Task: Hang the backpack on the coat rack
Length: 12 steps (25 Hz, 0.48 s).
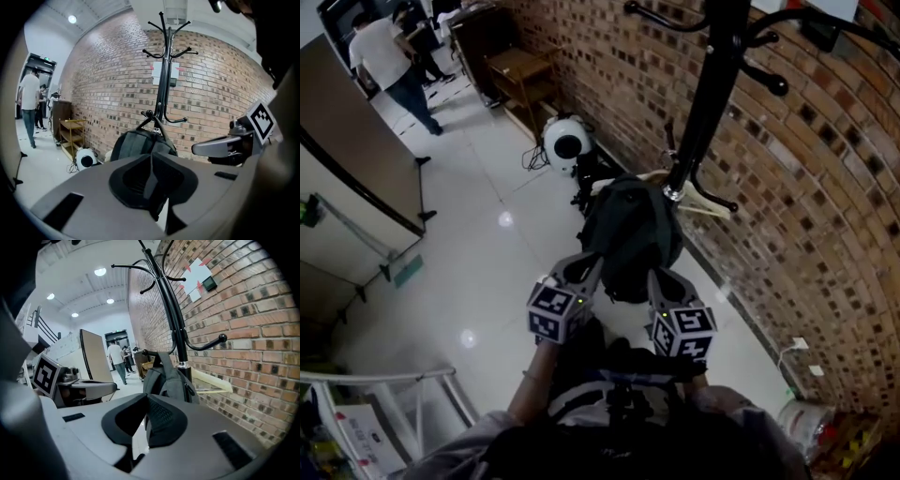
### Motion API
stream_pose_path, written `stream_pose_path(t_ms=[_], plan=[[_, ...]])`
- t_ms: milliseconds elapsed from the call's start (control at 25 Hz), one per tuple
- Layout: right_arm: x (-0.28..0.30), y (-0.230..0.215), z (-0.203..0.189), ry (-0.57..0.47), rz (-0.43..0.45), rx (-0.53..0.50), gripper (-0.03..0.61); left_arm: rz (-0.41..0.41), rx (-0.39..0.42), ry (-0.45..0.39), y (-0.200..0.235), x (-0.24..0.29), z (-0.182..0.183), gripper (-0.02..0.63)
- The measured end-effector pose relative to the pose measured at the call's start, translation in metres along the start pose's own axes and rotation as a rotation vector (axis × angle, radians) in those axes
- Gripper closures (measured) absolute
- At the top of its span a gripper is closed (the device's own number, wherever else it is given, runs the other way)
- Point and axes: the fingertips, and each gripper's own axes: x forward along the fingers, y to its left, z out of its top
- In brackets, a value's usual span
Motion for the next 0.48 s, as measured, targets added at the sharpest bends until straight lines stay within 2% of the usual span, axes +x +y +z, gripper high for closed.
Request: stream_pose_path(t_ms=[280,480], plan=[[-0.011,0.032,-0.019,0.023,0.074,0.006,0.566,0.076,-0.045,0.024,0.006,-0.043,-0.022,0.600],[-0.018,0.052,-0.021,0.005,0.088,-0.001,0.566,0.070,-0.032,0.038,0.004,-0.066,-0.028,0.600]])
